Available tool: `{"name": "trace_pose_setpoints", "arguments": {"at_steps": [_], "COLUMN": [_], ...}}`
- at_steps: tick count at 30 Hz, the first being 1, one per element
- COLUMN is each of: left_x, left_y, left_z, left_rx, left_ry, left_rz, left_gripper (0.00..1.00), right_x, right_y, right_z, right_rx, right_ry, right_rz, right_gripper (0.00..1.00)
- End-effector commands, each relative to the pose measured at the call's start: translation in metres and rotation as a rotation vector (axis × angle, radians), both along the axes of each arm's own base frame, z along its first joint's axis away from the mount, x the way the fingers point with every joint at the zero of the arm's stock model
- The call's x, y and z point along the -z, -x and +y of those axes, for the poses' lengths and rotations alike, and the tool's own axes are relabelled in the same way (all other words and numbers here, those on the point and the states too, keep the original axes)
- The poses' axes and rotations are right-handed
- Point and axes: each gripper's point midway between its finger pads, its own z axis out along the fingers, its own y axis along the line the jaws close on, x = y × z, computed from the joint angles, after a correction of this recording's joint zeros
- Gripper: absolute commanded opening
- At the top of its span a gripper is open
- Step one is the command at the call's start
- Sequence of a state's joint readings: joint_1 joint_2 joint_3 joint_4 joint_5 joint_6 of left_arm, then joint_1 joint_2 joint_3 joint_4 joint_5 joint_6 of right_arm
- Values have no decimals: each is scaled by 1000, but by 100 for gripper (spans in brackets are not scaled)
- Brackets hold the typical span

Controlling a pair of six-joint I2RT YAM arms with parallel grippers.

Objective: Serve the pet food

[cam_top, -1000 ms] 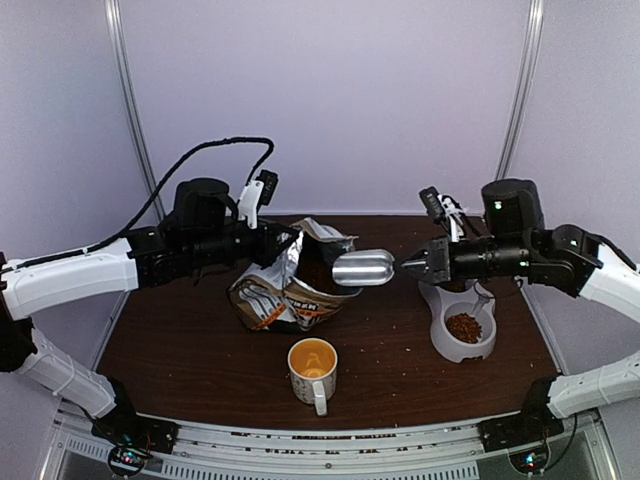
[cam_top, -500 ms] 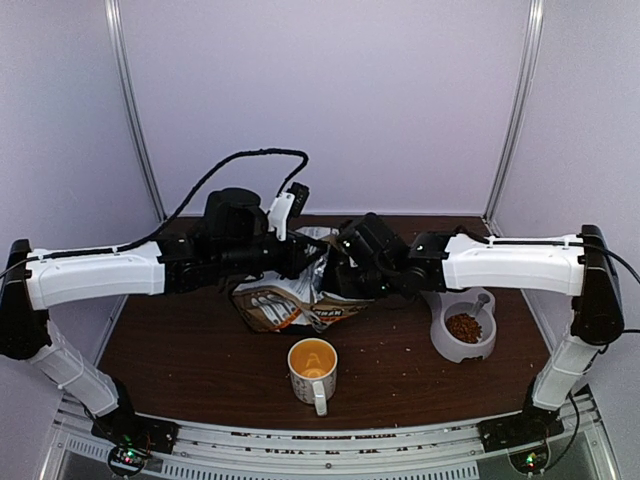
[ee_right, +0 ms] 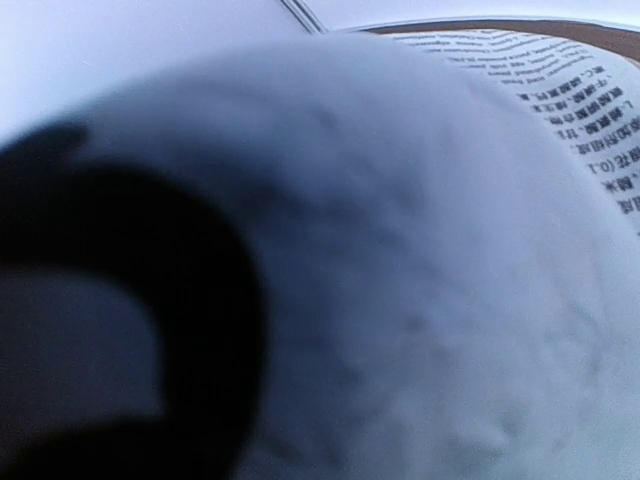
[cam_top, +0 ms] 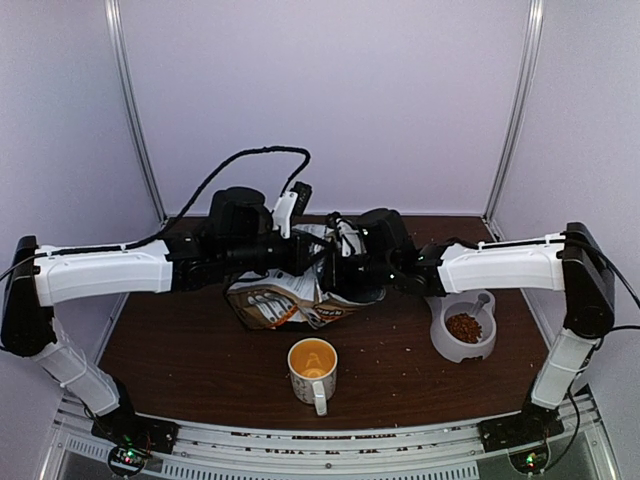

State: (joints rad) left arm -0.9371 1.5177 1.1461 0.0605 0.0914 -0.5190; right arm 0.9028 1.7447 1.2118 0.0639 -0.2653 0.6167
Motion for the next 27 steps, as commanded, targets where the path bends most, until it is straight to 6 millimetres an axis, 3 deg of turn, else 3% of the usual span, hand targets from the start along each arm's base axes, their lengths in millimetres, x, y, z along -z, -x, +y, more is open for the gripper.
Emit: {"name": "trace_pose_setpoints", "arguments": {"at_steps": [1, 9, 16, 27], "left_x": [-23, -25, -24, -25], "left_y": [3, 5, 2, -4], "left_z": [-16, -13, 7, 50], "left_rx": [54, 50, -22, -118], "left_ry": [84, 95, 55, 11], "left_rz": [-14, -5, -25, -56], "left_gripper": [0, 0, 0, 0], "right_x": [-13, -16, -48, -72], "right_y": [17, 26, 33, 26], "right_z": [25, 40, 30, -41], "right_rx": [-148, -222, -258, -113], "right_ry": [-128, -212, -289, -432], "right_rz": [0, 35, 36, 146], "right_gripper": [0, 0, 0, 0]}}
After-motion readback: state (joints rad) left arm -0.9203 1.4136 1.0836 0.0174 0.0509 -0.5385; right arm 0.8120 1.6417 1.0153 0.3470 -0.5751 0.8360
